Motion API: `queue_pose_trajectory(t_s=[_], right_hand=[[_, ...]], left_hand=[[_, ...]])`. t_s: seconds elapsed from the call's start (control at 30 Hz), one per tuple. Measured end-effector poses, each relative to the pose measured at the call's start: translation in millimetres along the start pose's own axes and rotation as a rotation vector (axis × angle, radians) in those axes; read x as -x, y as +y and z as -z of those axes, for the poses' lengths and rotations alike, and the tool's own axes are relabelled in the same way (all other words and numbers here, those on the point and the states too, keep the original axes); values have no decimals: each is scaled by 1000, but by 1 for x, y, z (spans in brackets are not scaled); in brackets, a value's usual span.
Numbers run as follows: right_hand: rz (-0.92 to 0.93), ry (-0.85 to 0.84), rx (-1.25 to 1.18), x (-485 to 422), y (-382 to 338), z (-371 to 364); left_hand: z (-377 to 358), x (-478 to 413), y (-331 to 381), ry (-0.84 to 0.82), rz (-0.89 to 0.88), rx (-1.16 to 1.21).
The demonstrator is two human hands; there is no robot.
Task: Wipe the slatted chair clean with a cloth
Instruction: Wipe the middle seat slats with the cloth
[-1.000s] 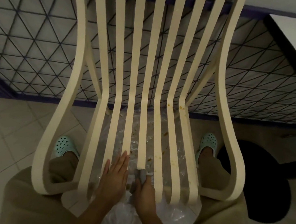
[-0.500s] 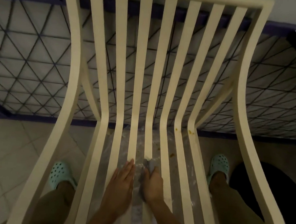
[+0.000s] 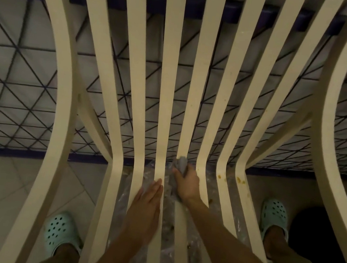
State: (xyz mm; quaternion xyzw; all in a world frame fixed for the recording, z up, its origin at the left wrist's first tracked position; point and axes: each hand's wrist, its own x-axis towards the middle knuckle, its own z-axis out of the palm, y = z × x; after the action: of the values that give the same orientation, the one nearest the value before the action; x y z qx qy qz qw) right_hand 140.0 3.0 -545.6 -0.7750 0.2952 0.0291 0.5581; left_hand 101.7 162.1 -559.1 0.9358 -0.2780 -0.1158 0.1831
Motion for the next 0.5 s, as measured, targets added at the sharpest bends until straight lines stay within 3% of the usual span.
queue_pose_trajectory(t_s=[0.13, 0.2, 0.5], right_hand=[[82, -173, 234, -35, -20, 20], [91, -217, 230, -41, -25, 26], [194, -62, 72, -41, -42, 23]], left_hand=[[-2, 2, -5, 20, -5, 11], [-3, 3, -6, 40, -10, 1], [-5, -3, -8, 17, -7, -44]])
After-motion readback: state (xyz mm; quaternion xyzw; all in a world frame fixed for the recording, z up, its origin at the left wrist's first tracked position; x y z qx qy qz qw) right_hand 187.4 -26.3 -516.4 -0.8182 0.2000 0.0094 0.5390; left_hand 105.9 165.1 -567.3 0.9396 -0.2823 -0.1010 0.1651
